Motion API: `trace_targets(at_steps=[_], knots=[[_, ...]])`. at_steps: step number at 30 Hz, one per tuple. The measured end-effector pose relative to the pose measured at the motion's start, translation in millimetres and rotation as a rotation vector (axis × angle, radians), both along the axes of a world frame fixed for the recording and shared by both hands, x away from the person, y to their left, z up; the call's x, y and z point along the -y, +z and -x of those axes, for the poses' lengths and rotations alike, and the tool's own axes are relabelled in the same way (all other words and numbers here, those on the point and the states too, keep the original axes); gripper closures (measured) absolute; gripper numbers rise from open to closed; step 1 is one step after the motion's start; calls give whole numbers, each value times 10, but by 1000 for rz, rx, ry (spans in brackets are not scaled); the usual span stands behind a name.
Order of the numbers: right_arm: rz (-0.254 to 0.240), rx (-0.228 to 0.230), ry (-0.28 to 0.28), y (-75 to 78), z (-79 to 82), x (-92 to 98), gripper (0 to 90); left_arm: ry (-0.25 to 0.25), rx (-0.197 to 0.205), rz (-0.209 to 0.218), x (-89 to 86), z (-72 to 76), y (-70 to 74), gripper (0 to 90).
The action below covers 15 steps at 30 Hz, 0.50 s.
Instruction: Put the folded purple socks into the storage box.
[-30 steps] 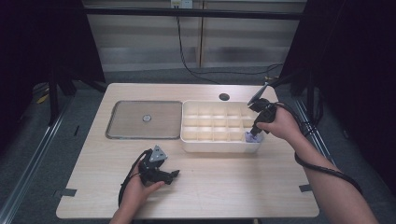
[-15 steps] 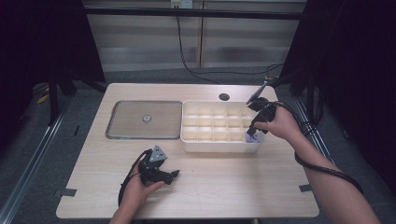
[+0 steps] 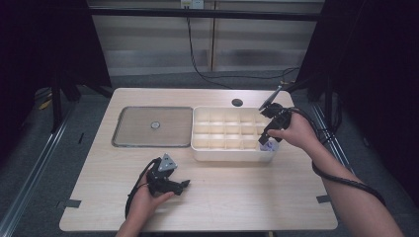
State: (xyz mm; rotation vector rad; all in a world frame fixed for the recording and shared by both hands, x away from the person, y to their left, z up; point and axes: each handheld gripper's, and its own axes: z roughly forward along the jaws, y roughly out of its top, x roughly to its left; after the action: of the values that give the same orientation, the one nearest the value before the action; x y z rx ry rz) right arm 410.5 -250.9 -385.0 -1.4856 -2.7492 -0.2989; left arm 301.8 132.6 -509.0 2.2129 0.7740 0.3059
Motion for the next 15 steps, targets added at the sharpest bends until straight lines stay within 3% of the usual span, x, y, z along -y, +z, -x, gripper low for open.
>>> trace_targets(at_steps=[15], knots=[[-26, -1, 24, 31, 75, -34, 381, 3, -5, 5, 3, 4, -2, 159]])
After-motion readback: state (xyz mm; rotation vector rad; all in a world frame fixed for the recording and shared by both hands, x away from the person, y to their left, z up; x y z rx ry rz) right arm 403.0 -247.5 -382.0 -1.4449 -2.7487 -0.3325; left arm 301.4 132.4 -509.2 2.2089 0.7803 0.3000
